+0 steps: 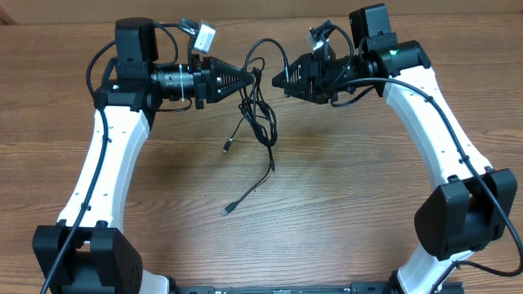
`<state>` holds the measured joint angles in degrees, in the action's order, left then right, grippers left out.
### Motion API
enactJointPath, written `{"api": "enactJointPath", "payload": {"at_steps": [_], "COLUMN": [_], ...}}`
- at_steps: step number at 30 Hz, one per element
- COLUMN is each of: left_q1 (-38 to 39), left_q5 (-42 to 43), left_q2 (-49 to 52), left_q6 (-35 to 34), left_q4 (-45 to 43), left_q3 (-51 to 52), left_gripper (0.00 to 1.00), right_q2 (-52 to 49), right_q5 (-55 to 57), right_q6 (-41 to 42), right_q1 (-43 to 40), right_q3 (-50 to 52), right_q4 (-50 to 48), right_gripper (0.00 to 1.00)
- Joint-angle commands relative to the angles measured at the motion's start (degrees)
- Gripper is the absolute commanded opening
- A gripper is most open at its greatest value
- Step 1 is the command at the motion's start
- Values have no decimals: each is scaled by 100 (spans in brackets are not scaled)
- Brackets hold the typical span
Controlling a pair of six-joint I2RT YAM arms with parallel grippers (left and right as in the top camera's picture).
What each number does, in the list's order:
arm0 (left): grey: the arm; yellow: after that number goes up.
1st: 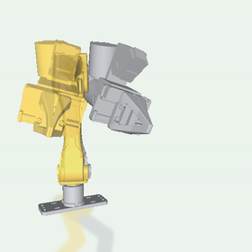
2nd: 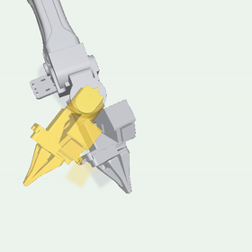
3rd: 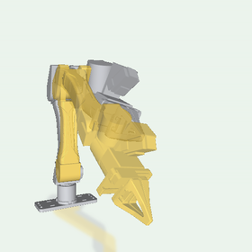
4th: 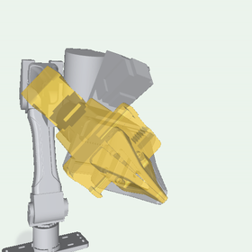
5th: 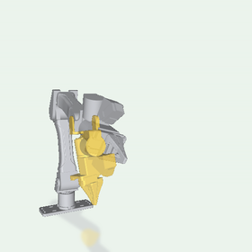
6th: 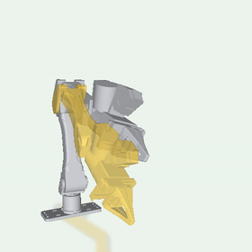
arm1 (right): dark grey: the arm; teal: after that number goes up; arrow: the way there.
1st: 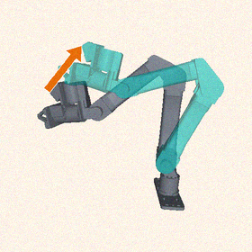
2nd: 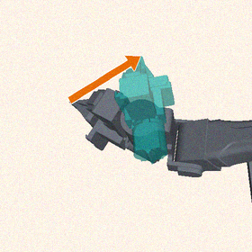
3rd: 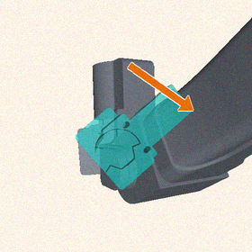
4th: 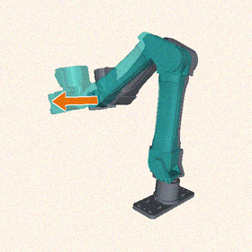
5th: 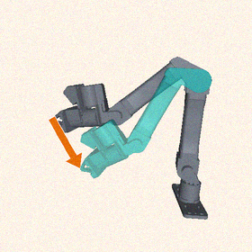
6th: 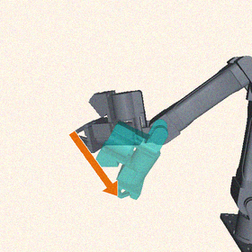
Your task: Untangle cables
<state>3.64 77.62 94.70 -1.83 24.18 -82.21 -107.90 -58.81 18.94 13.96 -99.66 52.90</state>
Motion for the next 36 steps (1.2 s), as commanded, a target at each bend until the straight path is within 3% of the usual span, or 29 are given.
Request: {"api": "enactJointPath", "payload": {"at_steps": [1, 7, 22, 29, 36], "left_q1": [-9, -9, -11, -37, -35], "left_q5": [188, 164, 101, -197, -1325], "left_q2": [46, 46, 46, 46, 46], "left_q6": [-162, -210, -304, -885, -1882], "left_q4": [-20, -22, -72, -422, -457], "left_q3": [-76, -76, -76, -76, -76], "left_gripper": [4, 4, 4, 4, 4], "right_q2": [85, 79, 42, 42, 42], "right_q5": [-138, 929, 2124, 2529, 2398], "right_q6": [22, 984, 1388, 1412, 1209], "right_q1": [188, 450, 833, 992, 964], "right_q3": [-136, -122, 197, 706, 715], "right_q4": [-184, -450, -166, -76, -37], "right_gripper": [56, 56, 55, 50, 51]}}
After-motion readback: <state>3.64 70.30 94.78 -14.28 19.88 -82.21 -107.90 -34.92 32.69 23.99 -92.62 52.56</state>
